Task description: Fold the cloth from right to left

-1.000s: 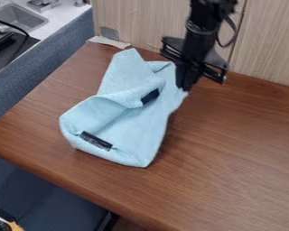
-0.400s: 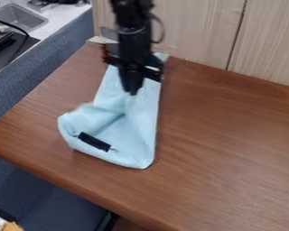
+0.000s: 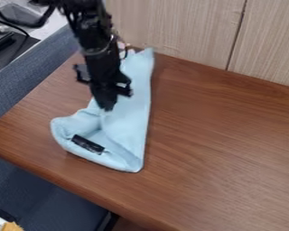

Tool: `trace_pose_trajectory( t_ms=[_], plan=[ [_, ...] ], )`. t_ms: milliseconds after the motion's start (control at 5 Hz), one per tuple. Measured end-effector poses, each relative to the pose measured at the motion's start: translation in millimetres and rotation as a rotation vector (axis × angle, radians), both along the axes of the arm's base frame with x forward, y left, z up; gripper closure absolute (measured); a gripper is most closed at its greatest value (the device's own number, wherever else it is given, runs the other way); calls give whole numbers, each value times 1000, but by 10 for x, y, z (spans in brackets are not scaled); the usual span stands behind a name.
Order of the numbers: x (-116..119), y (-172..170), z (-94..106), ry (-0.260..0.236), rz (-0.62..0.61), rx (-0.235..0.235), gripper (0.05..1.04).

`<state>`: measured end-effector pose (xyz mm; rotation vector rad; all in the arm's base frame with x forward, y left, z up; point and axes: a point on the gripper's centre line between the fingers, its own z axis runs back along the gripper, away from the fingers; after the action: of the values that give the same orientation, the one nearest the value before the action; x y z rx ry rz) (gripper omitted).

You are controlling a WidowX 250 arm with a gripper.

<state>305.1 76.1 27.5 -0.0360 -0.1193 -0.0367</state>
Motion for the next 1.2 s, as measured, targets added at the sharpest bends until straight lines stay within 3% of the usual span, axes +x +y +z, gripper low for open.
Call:
trace_pose_trajectory(
  t_ms=[200,400,800,1000,1200],
  plan=[
    [-18,-4,-127,43,-17,-16,1006],
    [-23,-29,-141,63,-23,-36,856],
    [-45,-49,-136,75,-38,-48,289],
    [-29,-51,95,58,-41,-1,85],
    [-54,9,361,27,-4,71,80]
  ],
)
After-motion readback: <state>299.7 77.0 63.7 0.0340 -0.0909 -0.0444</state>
